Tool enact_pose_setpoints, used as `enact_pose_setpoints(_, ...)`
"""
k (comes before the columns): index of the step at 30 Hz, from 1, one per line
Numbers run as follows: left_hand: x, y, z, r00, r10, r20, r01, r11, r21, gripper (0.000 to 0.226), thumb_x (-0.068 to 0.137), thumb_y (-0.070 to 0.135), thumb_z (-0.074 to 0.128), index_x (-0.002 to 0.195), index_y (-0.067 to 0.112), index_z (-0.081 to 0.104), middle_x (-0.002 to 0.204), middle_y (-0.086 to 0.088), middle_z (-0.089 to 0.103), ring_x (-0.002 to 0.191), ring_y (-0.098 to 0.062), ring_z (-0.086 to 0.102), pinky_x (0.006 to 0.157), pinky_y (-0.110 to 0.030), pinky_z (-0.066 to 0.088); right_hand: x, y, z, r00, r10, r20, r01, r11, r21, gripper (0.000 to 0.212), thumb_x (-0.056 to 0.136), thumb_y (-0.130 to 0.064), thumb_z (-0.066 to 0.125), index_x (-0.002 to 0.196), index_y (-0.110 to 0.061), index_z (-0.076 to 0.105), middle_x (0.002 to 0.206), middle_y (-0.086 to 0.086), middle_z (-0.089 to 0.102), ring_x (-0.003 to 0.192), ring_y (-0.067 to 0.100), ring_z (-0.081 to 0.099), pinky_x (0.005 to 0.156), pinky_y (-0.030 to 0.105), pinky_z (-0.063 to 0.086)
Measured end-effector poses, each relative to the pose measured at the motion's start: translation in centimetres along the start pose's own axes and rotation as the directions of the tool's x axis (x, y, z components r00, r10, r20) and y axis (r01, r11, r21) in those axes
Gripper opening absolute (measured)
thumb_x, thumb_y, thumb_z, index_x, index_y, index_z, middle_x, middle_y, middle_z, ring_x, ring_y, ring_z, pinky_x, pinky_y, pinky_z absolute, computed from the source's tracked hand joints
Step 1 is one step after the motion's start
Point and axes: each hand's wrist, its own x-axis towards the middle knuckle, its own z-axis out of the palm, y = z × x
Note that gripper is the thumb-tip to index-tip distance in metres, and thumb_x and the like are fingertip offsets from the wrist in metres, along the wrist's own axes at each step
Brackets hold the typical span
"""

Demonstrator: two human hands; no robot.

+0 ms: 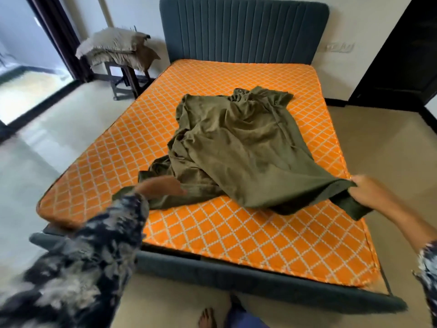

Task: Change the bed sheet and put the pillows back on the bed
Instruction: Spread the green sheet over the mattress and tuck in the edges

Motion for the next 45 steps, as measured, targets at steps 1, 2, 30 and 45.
enact_pose_setpoints(1, 0.1, 1.5, 0.3, 1.0, 0.019, 0.002, -0.019, 1.0, -0.017, 0.026, 0.095, 0.044, 0.053, 0.106, 0.021, 0.058, 0.12, -0.01, 0.059, 0.116, -0.027, 0.053, 0.085, -0.029, 0.043, -0.3, -0.2, -0.7, 0.999, -0.014, -0.03, 0.014, 1.0, -0.001, 0.016, 0.083, -0.002, 0.05, 0.067, -0.001, 0.048, 0.077, 0.025, 0.059, 0.074, 0.035, 0.055, 0.059, 0.035, 0.03)
enact_pose_setpoints(2, -0.9, 4.1, 0.3, 0.996, 0.094, 0.01, -0.093, 0.994, -0.048, 0.037, 0.097, 0.041, 0.051, 0.121, 0.014, 0.056, 0.13, -0.012, 0.055, 0.121, -0.029, 0.05, 0.094, -0.033, 0.04, -0.3, 0.2, -1.4, 0.997, -0.039, -0.062, 0.041, 0.998, 0.039, 0.02, 0.083, 0.003, 0.051, 0.064, -0.001, 0.047, 0.073, 0.024, 0.057, 0.072, 0.035, 0.055, 0.057, 0.035, 0.029)
enact_pose_setpoints(30, -14.9, 42.1, -11.9, 0.384, 0.027, -0.923, -0.16, 0.986, -0.037, 0.02, 0.098, -0.002, 0.04, 0.099, -0.002, 0.06, 0.084, -0.02, 0.063, 0.073, -0.033, 0.063, 0.066, -0.042, 0.052, -4.9, 31.3, -21.3, 0.629, -0.408, -0.662, 0.451, 0.885, -0.117, 0.025, 0.081, 0.002, 0.046, 0.101, 0.004, 0.062, 0.09, 0.027, 0.063, 0.077, 0.039, 0.058, 0.069, 0.039, 0.044)
enact_pose_setpoints(45, -9.2, 54.5, 16.1, 0.986, 0.095, 0.135, -0.083, 0.992, -0.095, 0.03, 0.099, 0.019, 0.043, 0.124, 0.007, 0.055, 0.128, -0.016, 0.056, 0.118, -0.036, 0.055, 0.095, -0.043, 0.045, -9.7, 51.0, 1.6, 0.953, -0.184, 0.241, 0.268, 0.883, -0.386, 0.081, 0.059, -0.002, 0.077, 0.123, -0.046, 0.058, 0.132, -0.016, 0.057, 0.119, 0.004, 0.057, 0.076, 0.031, 0.046)
